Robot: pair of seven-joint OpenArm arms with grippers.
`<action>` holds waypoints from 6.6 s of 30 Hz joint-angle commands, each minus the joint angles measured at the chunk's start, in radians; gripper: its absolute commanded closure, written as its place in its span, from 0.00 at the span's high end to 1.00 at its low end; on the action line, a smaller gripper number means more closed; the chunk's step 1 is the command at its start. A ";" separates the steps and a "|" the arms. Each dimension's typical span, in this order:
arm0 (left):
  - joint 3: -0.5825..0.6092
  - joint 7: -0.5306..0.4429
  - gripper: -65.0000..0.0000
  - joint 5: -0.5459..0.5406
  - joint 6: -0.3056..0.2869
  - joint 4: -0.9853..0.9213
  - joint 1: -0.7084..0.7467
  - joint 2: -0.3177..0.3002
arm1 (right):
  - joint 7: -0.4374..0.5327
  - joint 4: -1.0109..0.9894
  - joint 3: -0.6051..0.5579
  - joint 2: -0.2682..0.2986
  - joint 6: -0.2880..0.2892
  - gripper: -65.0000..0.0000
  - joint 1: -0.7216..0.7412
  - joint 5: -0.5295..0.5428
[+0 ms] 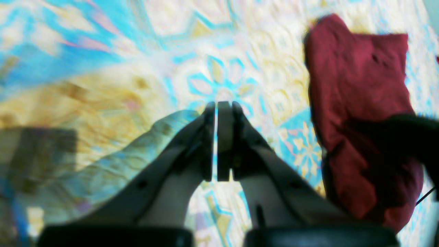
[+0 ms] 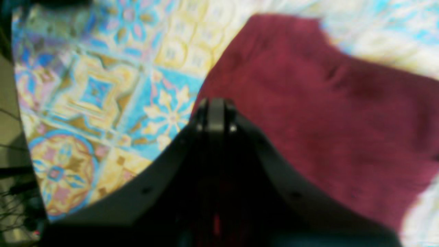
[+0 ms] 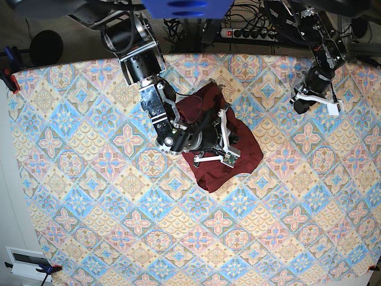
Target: Layout the t-shirt on the table in an organized manner, then fold the t-shirt properly
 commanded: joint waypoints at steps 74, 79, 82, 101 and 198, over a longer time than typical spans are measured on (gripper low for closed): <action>0.046 -0.015 0.00 -0.023 -0.010 0.018 -0.057 -0.007 | -0.007 0.275 0.675 0.306 0.002 0.00 -0.312 0.084; 0.046 -0.015 0.00 -0.023 -0.010 0.018 -0.059 -0.005 | -0.006 0.239 0.614 0.304 0.002 0.00 -0.327 0.084; 0.046 -0.015 0.00 -0.024 -0.010 0.018 -0.059 -0.004 | -0.004 0.220 0.574 0.304 0.002 0.00 -0.327 0.084; 0.057 -0.015 0.00 -0.024 -0.010 0.018 -0.059 -0.005 | -0.012 0.490 0.810 0.307 0.002 0.00 -0.395 0.087; 0.691 -0.832 0.00 0.368 -0.013 -1.205 0.105 -0.162 | 0.396 -0.526 0.864 0.364 0.002 0.00 -0.720 -0.213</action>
